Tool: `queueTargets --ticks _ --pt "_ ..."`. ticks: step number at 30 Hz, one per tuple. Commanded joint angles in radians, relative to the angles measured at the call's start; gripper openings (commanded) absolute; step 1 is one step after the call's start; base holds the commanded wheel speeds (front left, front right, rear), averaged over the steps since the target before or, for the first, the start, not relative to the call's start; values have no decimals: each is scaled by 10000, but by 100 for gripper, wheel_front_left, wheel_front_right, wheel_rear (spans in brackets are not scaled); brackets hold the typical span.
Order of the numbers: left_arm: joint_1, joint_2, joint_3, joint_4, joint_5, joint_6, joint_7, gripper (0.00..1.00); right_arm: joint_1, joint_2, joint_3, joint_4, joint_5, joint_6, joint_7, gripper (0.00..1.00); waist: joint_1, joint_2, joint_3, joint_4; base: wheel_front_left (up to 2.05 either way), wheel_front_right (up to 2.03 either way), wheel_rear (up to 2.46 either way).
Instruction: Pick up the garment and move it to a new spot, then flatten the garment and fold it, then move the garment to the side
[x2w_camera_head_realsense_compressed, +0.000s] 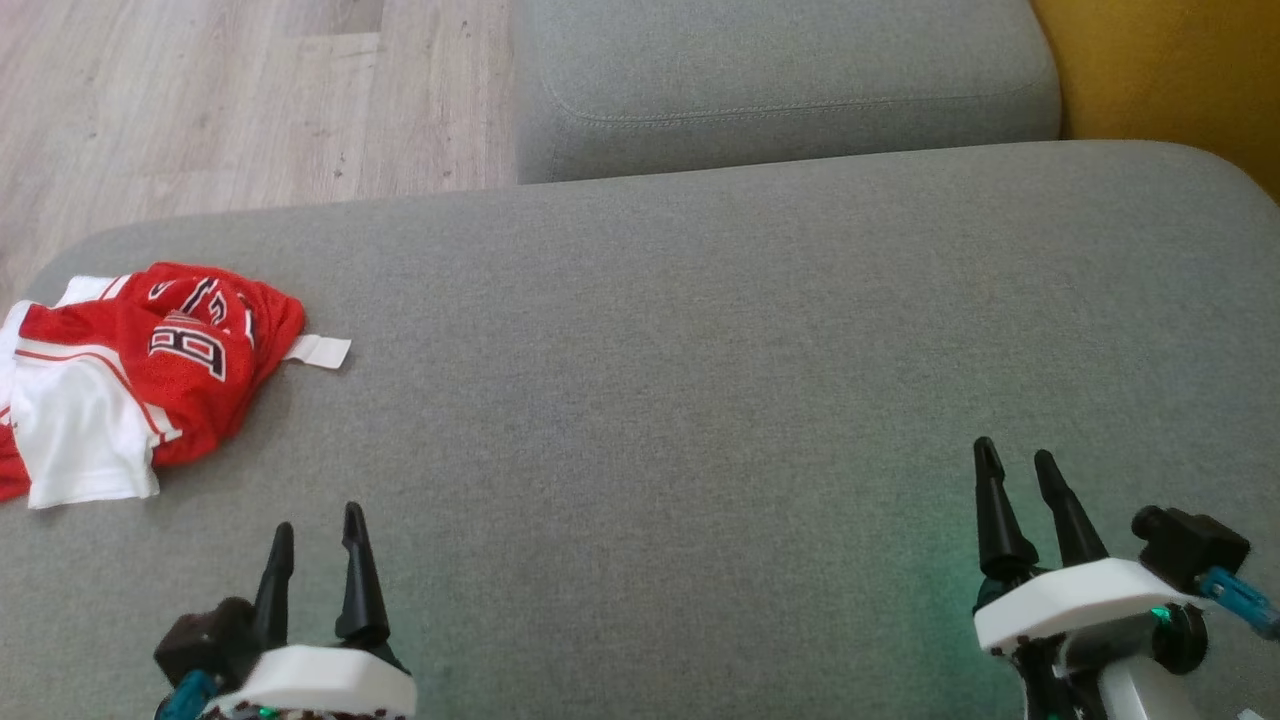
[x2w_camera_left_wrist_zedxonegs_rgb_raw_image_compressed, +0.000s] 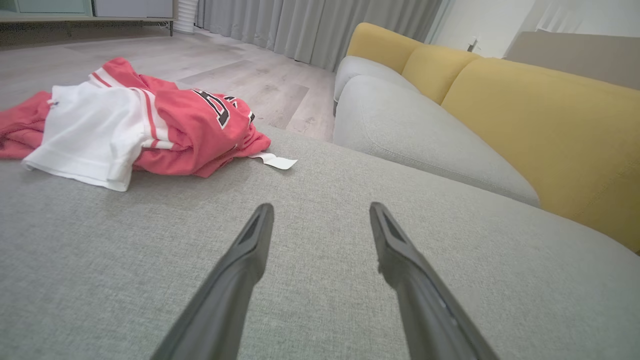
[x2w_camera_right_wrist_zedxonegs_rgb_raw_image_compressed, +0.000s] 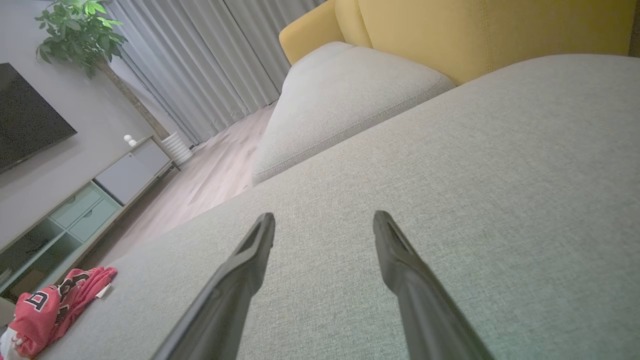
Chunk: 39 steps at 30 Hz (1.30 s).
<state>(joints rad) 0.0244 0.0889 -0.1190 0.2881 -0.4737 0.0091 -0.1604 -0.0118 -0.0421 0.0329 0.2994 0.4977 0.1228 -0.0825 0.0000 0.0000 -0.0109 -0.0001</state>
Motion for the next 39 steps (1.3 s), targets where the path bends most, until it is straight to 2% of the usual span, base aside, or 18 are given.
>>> queueTargets --ticks 1,20,31,39 --pt "-264 207 148 -244 402 47 -175 100 -564 -66 266 -407 -402 60 -155 100 0 0 -13 -7 0 0 0" --pt "-141 277 -21 -10 2236 324 -732 100 -572 -76 477 -528 -2404 73 -559 100 0 0 -153 0 0 0 0" --pt "-116 216 -52 -28 2755 332 -930 100 -541 -81 488 -439 -3096 79 -842 100 0 0 -174 -41 0 0 0" --pt "-135 169 10 -104 2478 385 -846 100 -559 -81 459 -377 -3017 79 -870 100 0 0 -127 -133 0 0 0"
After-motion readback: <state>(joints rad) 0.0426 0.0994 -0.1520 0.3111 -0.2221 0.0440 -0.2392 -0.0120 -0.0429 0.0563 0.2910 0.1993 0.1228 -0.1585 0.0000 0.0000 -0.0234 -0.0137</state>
